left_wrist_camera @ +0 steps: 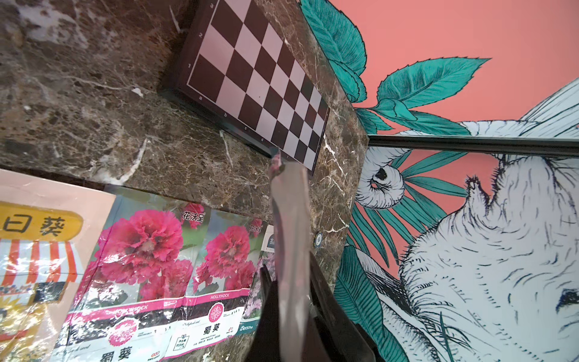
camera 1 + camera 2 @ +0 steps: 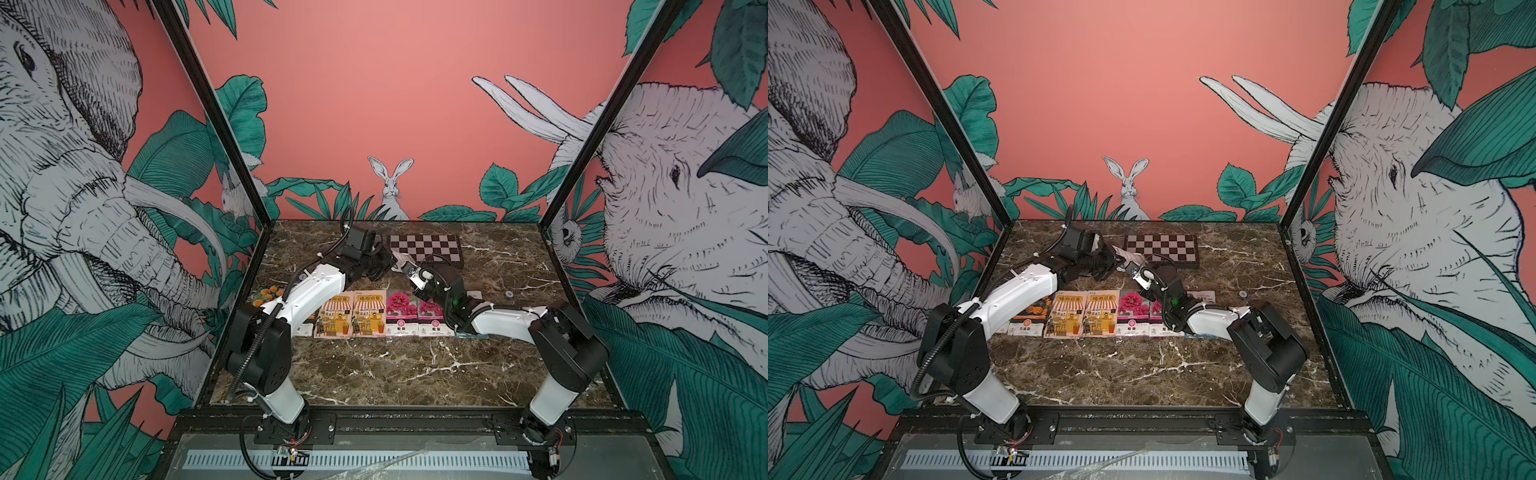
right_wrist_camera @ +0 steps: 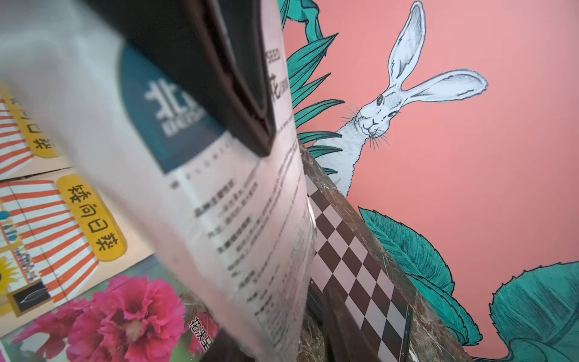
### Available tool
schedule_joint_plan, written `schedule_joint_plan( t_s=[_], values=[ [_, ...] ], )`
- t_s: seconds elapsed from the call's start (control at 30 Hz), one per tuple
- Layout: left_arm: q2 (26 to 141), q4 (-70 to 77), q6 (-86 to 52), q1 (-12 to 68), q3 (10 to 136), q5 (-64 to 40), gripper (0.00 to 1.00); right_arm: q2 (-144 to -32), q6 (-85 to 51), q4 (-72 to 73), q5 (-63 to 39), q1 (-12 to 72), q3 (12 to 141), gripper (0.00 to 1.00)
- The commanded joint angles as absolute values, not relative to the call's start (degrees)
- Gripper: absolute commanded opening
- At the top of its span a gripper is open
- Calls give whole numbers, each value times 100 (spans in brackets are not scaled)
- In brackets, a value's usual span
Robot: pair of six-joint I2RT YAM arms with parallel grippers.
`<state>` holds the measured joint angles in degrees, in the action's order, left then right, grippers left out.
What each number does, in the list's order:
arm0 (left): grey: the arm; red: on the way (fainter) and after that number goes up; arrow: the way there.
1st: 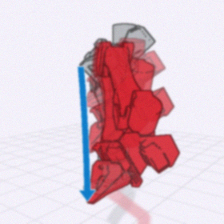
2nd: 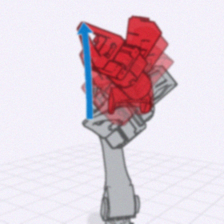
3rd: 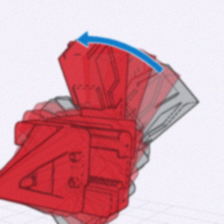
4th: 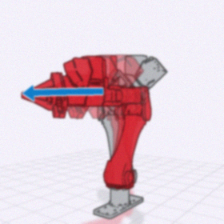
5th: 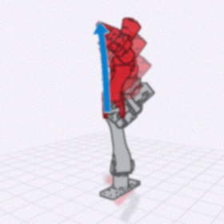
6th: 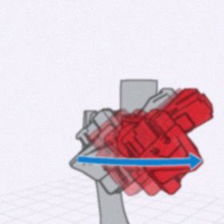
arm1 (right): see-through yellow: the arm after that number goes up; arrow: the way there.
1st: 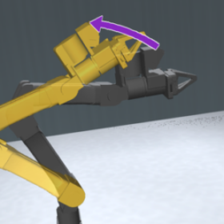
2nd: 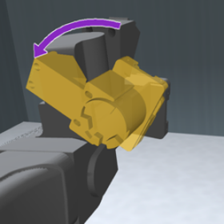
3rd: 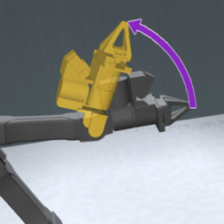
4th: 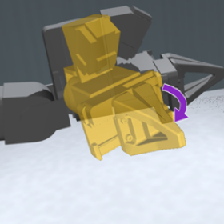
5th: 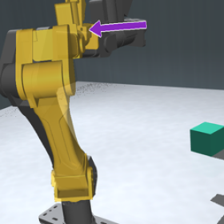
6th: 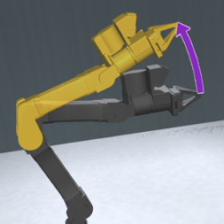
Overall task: Arrange the seed packets in a row
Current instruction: Place the seed packet at the center of the board.
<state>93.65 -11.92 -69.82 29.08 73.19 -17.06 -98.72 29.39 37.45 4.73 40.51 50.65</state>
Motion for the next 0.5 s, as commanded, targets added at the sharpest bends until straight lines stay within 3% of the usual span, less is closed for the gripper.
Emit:
schedule_joint_plan(
  t_s=[0.0,0.2,0.33,0.4,0.47],
  values=[
    [9088,-832,-7401,2867,7178,-1893,3,-9861,3076,4066,-1,4063,5129,31],
    [9097,-594,-7650,2846,7060,-2102,3,-9895,3103,3867,-402,4043,5277,24],
    [9058,-505,-7734,2822,6983,-2147,5,-9859,3031,3694,-378,4018,5301,7],
    [8997,-545,-7706,2806,6953,-2066,13,-9764,2905,3704,-403,3960,5229,1],
    [8908,-654,-7632,2804,6957,-1923,29,-9633,2729,3620,-496,3882,5153,0]
  ],
)
